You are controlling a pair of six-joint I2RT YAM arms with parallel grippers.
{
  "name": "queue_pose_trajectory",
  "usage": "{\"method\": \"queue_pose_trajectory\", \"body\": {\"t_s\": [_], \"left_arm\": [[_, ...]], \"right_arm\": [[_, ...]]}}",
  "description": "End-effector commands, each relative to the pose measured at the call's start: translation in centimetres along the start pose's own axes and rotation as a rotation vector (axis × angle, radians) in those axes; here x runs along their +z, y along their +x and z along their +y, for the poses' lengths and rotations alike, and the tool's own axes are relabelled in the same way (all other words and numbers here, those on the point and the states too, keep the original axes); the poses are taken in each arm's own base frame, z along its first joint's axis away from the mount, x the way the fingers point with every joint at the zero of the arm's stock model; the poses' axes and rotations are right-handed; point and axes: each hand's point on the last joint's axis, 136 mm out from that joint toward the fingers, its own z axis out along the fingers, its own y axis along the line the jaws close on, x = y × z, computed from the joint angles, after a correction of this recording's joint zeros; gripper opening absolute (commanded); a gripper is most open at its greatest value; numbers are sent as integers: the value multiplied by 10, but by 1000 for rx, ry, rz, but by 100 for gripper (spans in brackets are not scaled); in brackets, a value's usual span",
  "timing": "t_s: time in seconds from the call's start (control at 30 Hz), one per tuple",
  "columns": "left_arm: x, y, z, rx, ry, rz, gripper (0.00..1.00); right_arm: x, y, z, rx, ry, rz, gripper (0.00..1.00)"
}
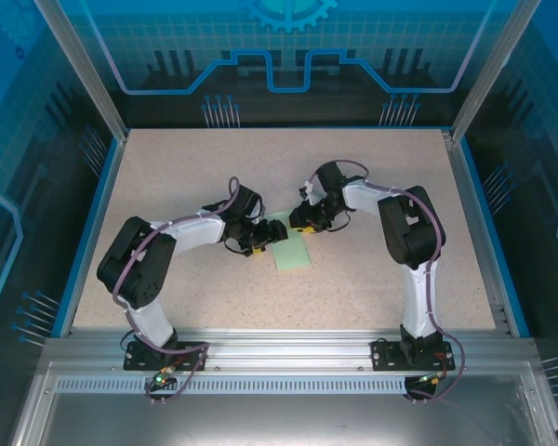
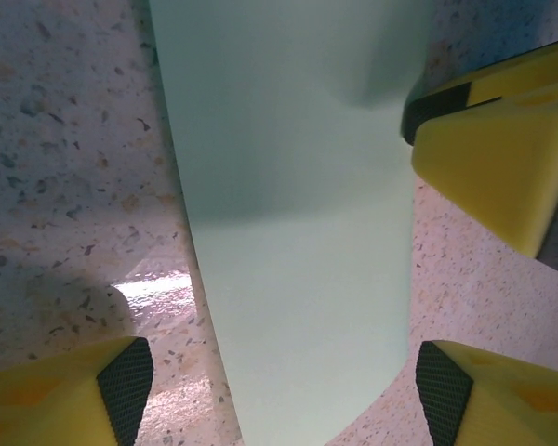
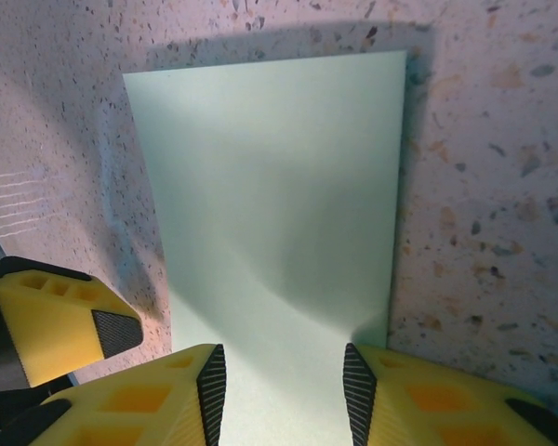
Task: Fold a paper plane with a square sheet of paper (fold left side to right side)
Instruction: Third fold the triangle at the center of the table.
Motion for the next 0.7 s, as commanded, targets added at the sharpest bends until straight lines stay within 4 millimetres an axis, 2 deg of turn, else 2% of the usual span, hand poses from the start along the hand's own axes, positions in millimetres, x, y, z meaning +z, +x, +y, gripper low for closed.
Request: {"method": "queue_pose_trajectory", "body": {"t_s": [0.0,0.4,0.67], "left_arm": [[4,-4,-6,-27,39,21,77],[17,0,-7,-54,72,63,69],[22,3,-8,-68,90,83,59]], "right_arm": [[10,14,-13,17,55,53,41],[11,14,-14,23,55,57,41],[11,13,-13,24,52,55,41]]}}
